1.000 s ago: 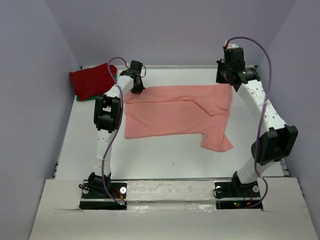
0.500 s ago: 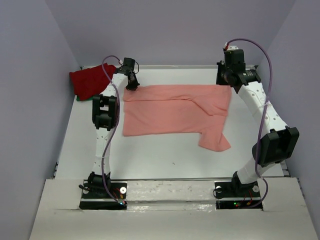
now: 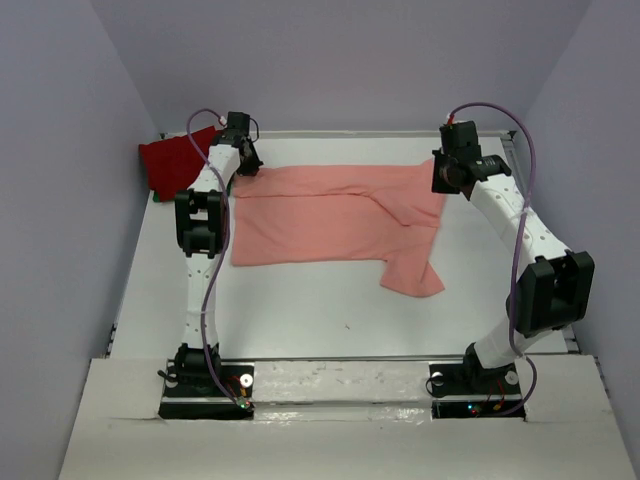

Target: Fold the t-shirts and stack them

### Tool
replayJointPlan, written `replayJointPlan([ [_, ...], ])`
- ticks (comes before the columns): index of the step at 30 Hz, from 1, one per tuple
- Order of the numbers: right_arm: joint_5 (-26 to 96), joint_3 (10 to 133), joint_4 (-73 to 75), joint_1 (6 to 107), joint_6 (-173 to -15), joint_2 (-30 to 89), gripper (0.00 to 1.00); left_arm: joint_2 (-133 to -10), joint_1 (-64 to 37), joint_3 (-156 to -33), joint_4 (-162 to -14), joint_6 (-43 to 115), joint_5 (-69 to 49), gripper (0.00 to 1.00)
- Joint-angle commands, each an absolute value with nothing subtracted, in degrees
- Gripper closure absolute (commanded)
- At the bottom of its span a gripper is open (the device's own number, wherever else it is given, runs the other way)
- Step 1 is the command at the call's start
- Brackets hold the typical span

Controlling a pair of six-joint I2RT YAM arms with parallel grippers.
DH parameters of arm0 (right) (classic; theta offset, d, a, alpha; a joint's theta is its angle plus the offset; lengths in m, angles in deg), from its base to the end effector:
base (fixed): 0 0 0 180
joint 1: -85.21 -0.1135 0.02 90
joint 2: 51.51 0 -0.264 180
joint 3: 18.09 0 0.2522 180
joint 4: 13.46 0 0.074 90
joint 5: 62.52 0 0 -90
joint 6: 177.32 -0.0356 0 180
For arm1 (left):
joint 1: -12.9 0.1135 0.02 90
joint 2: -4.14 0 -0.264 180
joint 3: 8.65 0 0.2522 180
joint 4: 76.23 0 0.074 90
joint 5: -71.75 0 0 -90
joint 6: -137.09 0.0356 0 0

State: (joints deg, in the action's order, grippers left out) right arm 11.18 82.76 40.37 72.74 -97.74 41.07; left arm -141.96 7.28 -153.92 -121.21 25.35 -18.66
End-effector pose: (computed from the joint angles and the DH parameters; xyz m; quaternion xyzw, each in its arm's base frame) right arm 0.3509 0.0674 0.3363 0.0372 0.9172 -0.0543 0.3929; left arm 0.5650 -0.0553 0.1785 -0.1312 0.9172 -0.0857 0.3663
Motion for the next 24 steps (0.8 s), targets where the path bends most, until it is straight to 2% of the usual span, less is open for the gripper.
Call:
replayJointPlan([
  [1, 7.7, 80.1, 40.0, 72.5, -100.4, 35.1, 1.00, -142.9, 8.1, -156.2, -123.0, 27.2, -18.5, 1.00],
  [7, 9.0, 72.6, 41.4, 71.2, -104.0, 28.0, 1.00, -139.1, 7.6, -152.9, -121.6, 27.0, -16.5, 0.98],
  [9, 8.3, 68.9, 41.8, 70.5, -104.8, 24.6, 1.00, -136.2, 6.3, -150.2, -120.2, 27.0, -17.6, 0.83],
  [10, 8.1, 67.9, 42.7, 70.5, -105.9, 23.0, 0.89, -133.4, 5.7, -148.4, -119.3, 27.1, -20.2, 0.69],
  [13, 8.9, 64.0, 44.8, 70.0, -106.8, 21.0, 0.53, -128.9, 3.0, -148.1, -120.5, 27.3, -22.6, 0.47],
  [14, 9.0, 62.7, 45.1, 70.0, -107.7, 20.2, 0.42, -127.6, 2.1, -148.4, -121.2, 27.3, -23.9, 0.35],
  [16, 10.6, 59.3, 45.9, 70.0, -109.7, 17.2, 0.31, -123.7, -0.6, -148.9, -122.9, 27.9, -28.8, 0.16],
  [17, 11.5, 58.0, 45.9, 69.4, -110.8, 16.0, 0.28, -122.4, -1.4, -149.0, -123.6, 27.7, -31.0, 0.16],
  [18, 12.5, 56.8, 46.0, 69.4, -112.8, 14.9, 0.27, -121.0, -2.2, -149.1, -124.1, 27.8, -34.2, 0.09],
  [20, 14.3, 52.9, 47.2, 68.6, -115.5, 11.8, 0.26, -117.2, -4.5, -149.2, -125.8, 28.3, -37.0, 0.04],
  [23, 16.4, 49.0, 48.1, 68.0, -119.8, 8.3, 0.28, -111.6, -6.3, -146.8, -126.6, 28.6, -40.6, 0.01],
  [24, 15.5, 48.1, 48.5, 64.8, -122.3, 7.8, 0.29, -110.2, -6.3, -145.8, -126.9, 28.4, -41.1, 0.01],
])
